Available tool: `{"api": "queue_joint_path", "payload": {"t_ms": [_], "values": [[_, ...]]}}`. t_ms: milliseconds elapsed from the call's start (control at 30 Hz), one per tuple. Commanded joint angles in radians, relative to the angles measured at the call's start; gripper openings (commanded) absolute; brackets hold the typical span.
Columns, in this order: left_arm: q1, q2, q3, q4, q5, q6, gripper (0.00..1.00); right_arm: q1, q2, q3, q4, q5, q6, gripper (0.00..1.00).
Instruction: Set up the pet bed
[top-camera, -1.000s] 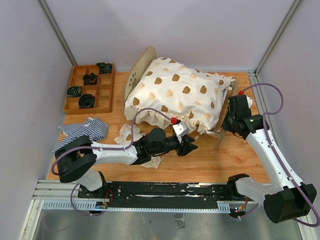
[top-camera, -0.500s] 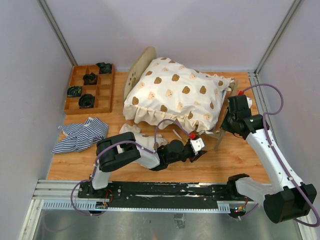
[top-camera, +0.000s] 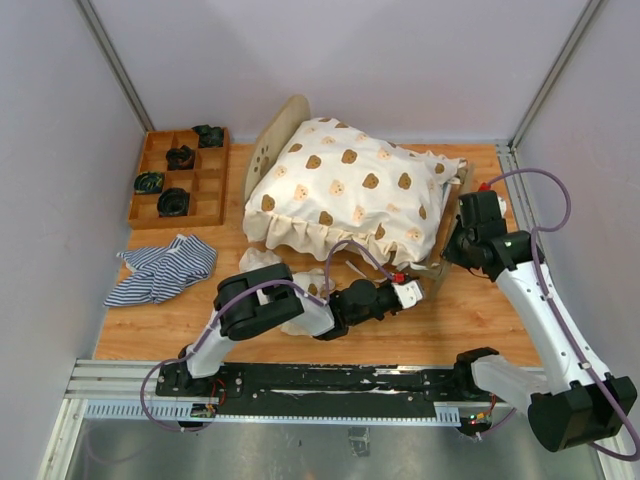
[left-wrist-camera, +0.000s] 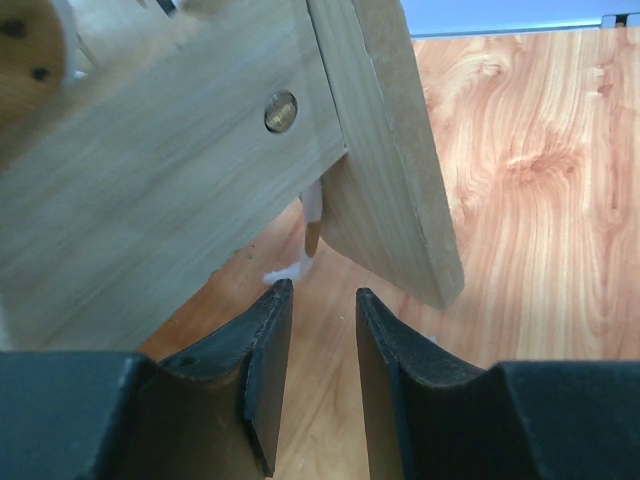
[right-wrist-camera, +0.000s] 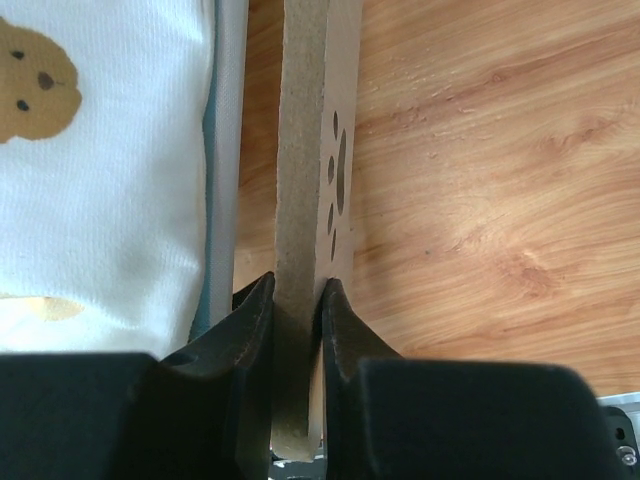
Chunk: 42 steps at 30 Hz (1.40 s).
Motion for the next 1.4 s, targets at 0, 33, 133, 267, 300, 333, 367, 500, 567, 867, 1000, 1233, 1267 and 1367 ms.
{"api": "queue_joint_path", "payload": {"t_ms": [0, 33, 133, 267, 300, 333, 367, 500, 567, 867, 1000, 1233, 1267, 1367], "values": [[-0.004, 0.046, 0.032, 0.086, -0.005, 0.085, 0.36, 0.013, -0.089, 0.147, 0.202, -0.202, 0.077, 0.00], [-0.004, 0.053, 0.032, 0.095, 0.003, 0.087, 0.37, 0.013, -0.091, 0.152, 0.199, -0.198, 0.077, 0.00], [-0.005, 0.075, 0.056, 0.104, 0.013, 0.077, 0.38, 0.013, -0.093, 0.164, 0.196, -0.201, 0.081, 0.00], [-0.004, 0.108, 0.086, 0.137, -0.010, 0.065, 0.38, 0.014, -0.092, 0.167, 0.193, -0.212, 0.086, 0.00], [-0.004, 0.114, 0.096, 0.133, -0.011, 0.063, 0.39, 0.013, -0.090, 0.169, 0.192, -0.215, 0.087, 0.00], [-0.005, 0.119, 0.107, 0.128, -0.012, 0.059, 0.39, 0.013, -0.091, 0.170, 0.191, -0.216, 0.089, 0.00], [-0.005, 0.122, 0.116, 0.125, -0.017, 0.053, 0.39, 0.013, -0.091, 0.169, 0.192, -0.216, 0.091, 0.00], [-0.005, 0.145, 0.144, 0.122, -0.019, 0.034, 0.41, 0.013, -0.095, 0.170, 0.192, -0.218, 0.099, 0.00], [-0.005, 0.158, 0.157, 0.119, -0.019, 0.020, 0.41, 0.014, -0.096, 0.171, 0.193, -0.218, 0.103, 0.00], [-0.012, 0.056, 0.018, 0.139, 0.043, -0.120, 0.00, 0.013, -0.080, 0.073, 0.341, -0.139, 0.072, 0.00], [-0.037, -0.002, -0.058, 0.118, 0.025, -0.170, 0.00, 0.013, -0.059, 0.006, 0.478, -0.121, 0.074, 0.00], [-0.058, -0.025, -0.123, 0.106, -0.019, -0.273, 0.00, 0.013, -0.029, -0.081, 0.608, -0.059, 0.077, 0.00], [-0.058, -0.021, -0.123, 0.100, -0.021, -0.291, 0.00, 0.013, -0.029, -0.096, 0.625, -0.029, 0.076, 0.00], [-0.059, 0.002, -0.129, 0.107, -0.034, -0.350, 0.00, 0.013, -0.035, -0.156, 0.687, 0.056, 0.094, 0.00]]}}
